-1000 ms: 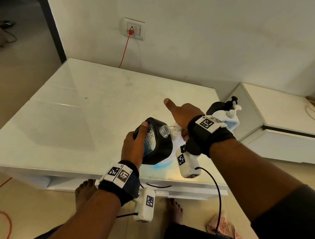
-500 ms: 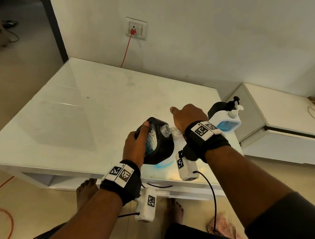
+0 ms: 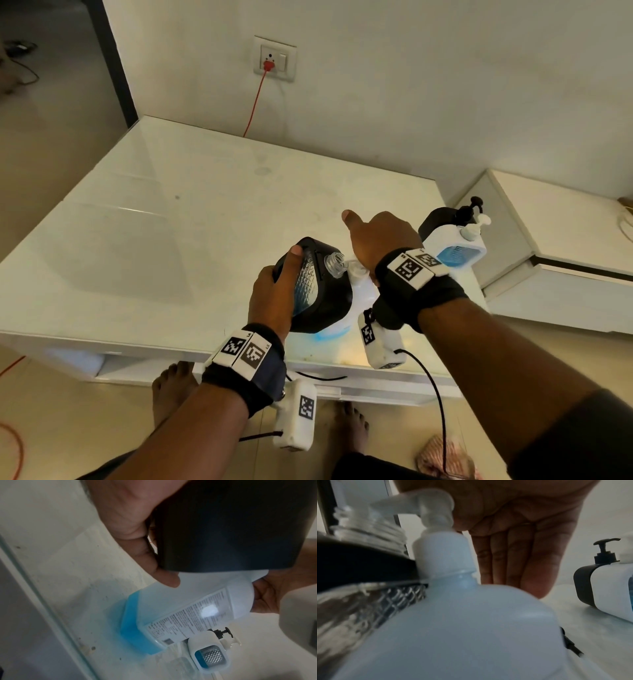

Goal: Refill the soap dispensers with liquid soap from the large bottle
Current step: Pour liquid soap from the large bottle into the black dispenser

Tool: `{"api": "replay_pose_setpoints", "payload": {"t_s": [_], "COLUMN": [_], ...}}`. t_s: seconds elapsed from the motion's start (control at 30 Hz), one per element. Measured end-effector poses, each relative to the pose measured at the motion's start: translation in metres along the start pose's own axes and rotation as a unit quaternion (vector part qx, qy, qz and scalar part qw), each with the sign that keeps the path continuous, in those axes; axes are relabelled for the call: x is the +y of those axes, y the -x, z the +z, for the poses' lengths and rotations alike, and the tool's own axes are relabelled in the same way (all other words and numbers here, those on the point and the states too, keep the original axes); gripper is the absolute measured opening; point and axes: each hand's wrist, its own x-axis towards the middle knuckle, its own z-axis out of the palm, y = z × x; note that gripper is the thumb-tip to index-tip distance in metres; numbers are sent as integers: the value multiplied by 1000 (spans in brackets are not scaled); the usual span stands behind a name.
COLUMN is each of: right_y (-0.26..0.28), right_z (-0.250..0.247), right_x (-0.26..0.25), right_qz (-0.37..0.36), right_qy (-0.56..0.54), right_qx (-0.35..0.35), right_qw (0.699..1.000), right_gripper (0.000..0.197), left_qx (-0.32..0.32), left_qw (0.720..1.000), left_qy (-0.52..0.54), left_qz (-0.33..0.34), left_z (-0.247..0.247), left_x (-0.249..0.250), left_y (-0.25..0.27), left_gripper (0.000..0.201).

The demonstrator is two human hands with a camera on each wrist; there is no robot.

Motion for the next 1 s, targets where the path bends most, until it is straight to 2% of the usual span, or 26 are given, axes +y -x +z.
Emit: {"api": "replay_pose_setpoints", "payload": {"t_s": [0.1, 0.3, 0.4, 0.53, 0.73, 0.83, 0.93, 1.0], "right_y": [2, -1, -1, -4, 1, 1, 1, -1], "right_z": [0, -11, -9, -3, 1, -5, -12, -12], "right_x": [-2, -8, -10, -7, -4, -5, -8, -8], "right_qz": [-8, -6, -13, -10, -18, -2, -1, -6], "right_qy": [22, -16, 3, 29, 45, 13, -25, -28], "right_qx": [7, -66, -50, -27, 5, -32, -69, -65], "right_qw": [1000, 998, 999, 999, 999, 999, 997, 997], "right_gripper": [57, 67, 66, 57, 48, 64, 70, 70], "left_qx": [-2, -4, -2, -5, -2, -3, -1, -1], "left_qw": [1000, 1000, 1000, 1000, 1000, 1000, 1000, 1000], "left_qy": [1, -7, -10, -7, -19, -27, -26, -22], "left_qz": [3, 2, 0, 3, 9, 14, 12, 9], "left_z": [0, 0, 0, 0, 0, 0, 0, 1], "left_x": [0, 1, 1, -1, -3, -2, 0, 1], "left_y": [-1, 0, 0, 0, -2, -1, 1, 2], "left_gripper": [102, 100, 92, 103, 104, 104, 103, 99]}}
